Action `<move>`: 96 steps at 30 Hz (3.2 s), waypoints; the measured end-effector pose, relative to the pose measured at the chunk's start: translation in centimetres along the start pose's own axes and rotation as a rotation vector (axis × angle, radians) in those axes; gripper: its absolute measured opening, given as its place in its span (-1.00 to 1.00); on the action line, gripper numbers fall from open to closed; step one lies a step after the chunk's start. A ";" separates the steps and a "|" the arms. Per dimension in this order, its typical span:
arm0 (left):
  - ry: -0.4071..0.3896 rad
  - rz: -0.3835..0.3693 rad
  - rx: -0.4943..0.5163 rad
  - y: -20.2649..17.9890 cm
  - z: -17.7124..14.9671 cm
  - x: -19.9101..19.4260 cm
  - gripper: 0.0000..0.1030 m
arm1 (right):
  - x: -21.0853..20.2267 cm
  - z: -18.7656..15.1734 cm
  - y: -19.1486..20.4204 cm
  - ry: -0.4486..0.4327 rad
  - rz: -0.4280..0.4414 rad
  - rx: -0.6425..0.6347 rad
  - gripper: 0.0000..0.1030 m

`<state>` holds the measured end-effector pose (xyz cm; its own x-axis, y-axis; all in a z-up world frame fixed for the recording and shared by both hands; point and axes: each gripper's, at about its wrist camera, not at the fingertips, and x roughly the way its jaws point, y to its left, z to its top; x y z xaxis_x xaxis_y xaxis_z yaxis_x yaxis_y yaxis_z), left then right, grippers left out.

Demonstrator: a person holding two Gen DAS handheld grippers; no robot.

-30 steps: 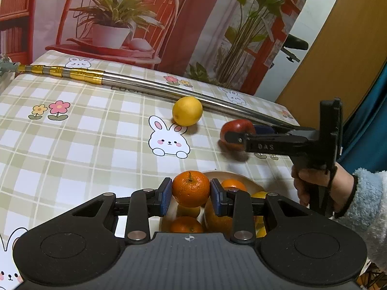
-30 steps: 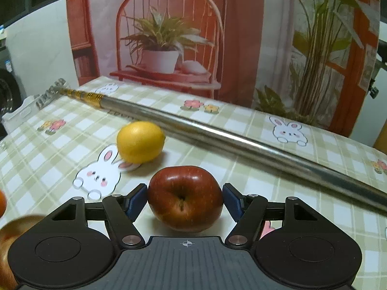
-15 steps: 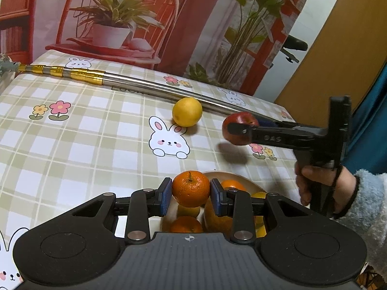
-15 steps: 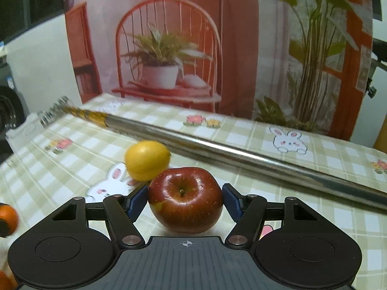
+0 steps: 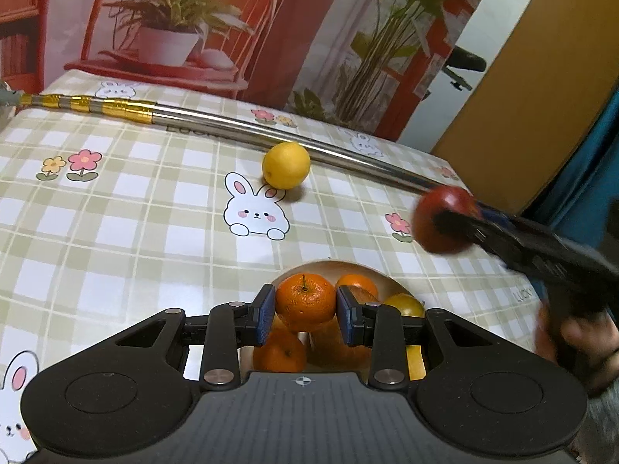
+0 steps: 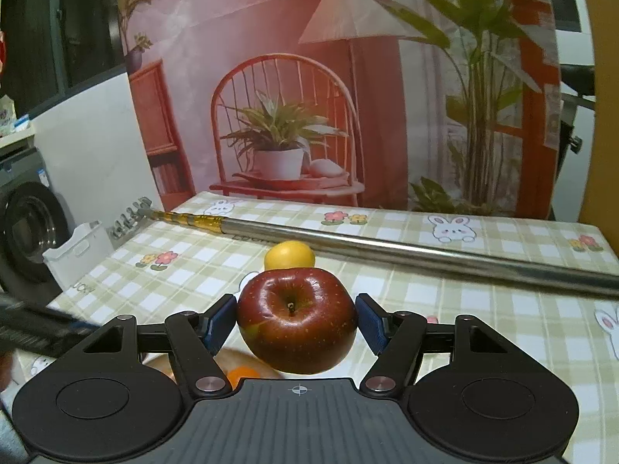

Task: Organize fruits
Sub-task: 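Carry the mandarin over the plate with the left tool while the right tool carries the apple, then open the left tool to release the mandarin onto the plate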

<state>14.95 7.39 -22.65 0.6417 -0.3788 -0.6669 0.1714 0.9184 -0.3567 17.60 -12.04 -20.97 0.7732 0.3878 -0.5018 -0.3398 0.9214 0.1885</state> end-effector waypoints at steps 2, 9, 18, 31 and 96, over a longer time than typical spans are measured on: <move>0.016 -0.001 0.001 0.0 0.5 0.9 -0.31 | -0.8 -0.6 0.0 -0.004 0.000 0.012 0.22; 0.069 0.012 0.034 -0.7 1.4 3.5 -0.30 | -2.3 -1.8 -0.7 -0.006 -0.010 0.043 0.22; 0.097 -0.028 0.016 -1.1 1.9 4.9 -0.30 | -2.4 -1.6 -1.5 -0.016 -0.014 0.062 0.23; 0.136 -0.057 0.045 -3.1 2.1 7.3 -0.30 | -2.3 -2.0 -1.3 -0.010 -0.007 0.076 0.22; 0.106 -0.069 0.169 -3.8 -1.4 -0.3 -0.26 | -4.2 -4.0 0.5 0.024 0.045 0.100 0.23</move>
<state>13.07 3.82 -22.00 0.5431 -0.4434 -0.7131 0.3409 0.8925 -0.2954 12.07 -13.30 -22.12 0.7448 0.4288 -0.5113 -0.3173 0.9016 0.2940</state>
